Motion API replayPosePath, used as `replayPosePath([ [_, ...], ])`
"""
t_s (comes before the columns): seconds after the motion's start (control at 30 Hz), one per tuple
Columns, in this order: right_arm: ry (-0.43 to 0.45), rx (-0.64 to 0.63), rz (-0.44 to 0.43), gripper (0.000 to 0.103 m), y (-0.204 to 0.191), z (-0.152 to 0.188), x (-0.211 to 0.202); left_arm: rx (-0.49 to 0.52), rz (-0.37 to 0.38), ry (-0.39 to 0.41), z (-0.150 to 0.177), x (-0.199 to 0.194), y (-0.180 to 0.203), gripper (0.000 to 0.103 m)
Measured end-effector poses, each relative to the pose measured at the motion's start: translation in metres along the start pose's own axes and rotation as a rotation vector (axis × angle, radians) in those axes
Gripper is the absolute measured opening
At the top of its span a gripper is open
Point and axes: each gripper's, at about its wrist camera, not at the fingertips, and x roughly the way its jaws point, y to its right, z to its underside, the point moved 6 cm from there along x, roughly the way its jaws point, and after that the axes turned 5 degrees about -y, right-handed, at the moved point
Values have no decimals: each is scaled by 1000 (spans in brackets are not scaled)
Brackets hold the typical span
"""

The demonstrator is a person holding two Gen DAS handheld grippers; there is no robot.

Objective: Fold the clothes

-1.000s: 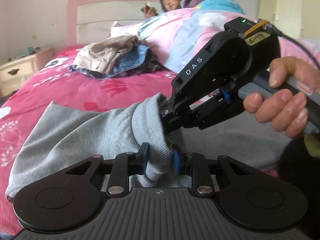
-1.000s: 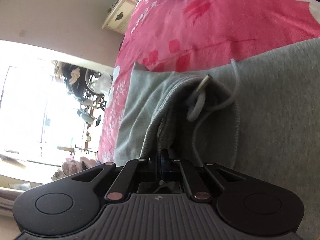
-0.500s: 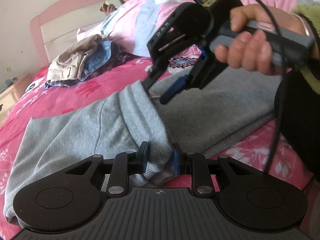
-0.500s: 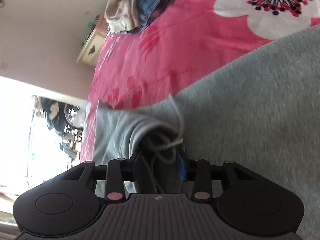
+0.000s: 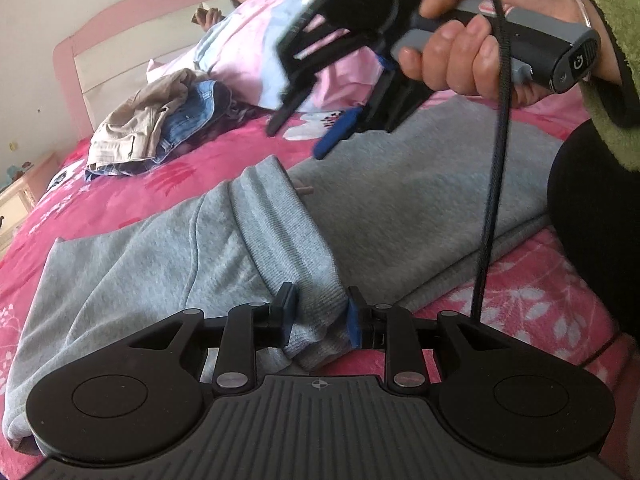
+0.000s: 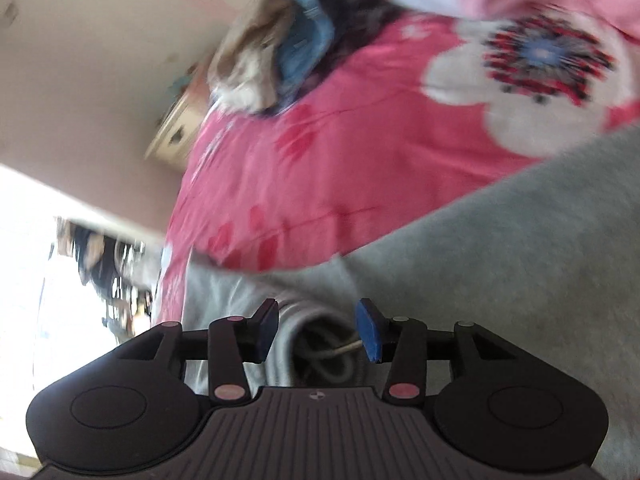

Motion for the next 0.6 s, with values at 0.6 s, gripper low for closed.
replayPosePath([
  [0.6,-161,69,-31,67,31,20,40,-8,-9,-14,-5,1,3,37],
])
